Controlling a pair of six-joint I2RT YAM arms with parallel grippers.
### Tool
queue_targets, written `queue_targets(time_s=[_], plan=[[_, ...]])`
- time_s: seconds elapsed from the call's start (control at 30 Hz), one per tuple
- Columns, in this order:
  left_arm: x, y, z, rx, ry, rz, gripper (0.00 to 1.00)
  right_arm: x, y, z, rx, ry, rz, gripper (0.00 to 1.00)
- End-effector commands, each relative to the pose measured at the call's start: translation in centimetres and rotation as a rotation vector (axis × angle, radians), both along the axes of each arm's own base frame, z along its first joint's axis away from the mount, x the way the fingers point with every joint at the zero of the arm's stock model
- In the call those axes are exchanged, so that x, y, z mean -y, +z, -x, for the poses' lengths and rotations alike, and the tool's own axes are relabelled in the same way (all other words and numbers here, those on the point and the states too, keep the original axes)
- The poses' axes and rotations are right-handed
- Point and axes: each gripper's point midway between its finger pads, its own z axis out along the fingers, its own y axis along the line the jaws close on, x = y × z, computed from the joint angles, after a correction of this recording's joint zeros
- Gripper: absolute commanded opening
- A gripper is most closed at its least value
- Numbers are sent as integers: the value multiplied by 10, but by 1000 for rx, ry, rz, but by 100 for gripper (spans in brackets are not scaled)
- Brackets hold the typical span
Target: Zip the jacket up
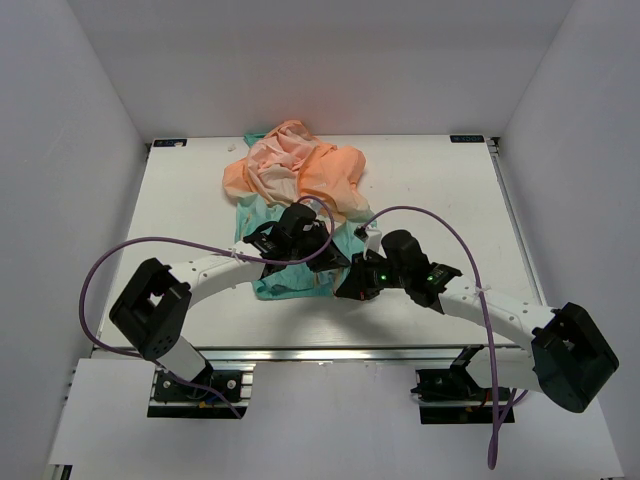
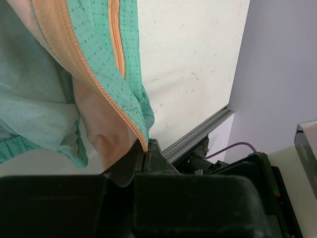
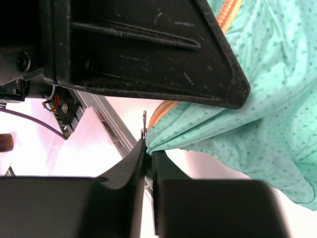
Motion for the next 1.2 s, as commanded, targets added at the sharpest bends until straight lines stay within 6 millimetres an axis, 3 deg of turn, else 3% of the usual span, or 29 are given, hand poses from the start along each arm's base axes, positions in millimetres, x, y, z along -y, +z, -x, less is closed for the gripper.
queue_targets(time_s=[0.0, 0.27, 0.33, 0.4, 0.5, 0.57, 0.73, 0.93, 1.17], plan=[[4, 28, -1, 56, -8, 60, 0, -3, 4, 1, 27, 27, -28, 5], [7, 26, 0, 77, -51, 46, 0, -4, 9, 2, 49, 40, -44, 0], [8, 29, 3, 85, -96, 26, 14, -1, 8, -3, 59, 13, -27, 0], [7, 26, 7, 77, -122, 8, 36, 2, 9, -10, 71, -30, -6, 0], [2, 29, 15, 93, -152, 5, 52, 8, 9, -19, 80, -91, 23, 0], [-3, 24, 23, 86, -170, 1, 53, 9, 11, -22, 86, -115, 25, 0], [-9, 11, 42, 51, -185, 8, 45, 4, 28, -24, 116, -117, -38, 0], [6, 19, 58, 69, -250, 38, 45, 3, 30, -27, 111, -127, -40, 0], [5, 29, 77, 76, -281, 33, 42, 14, 24, -44, 115, -242, 39, 0]])
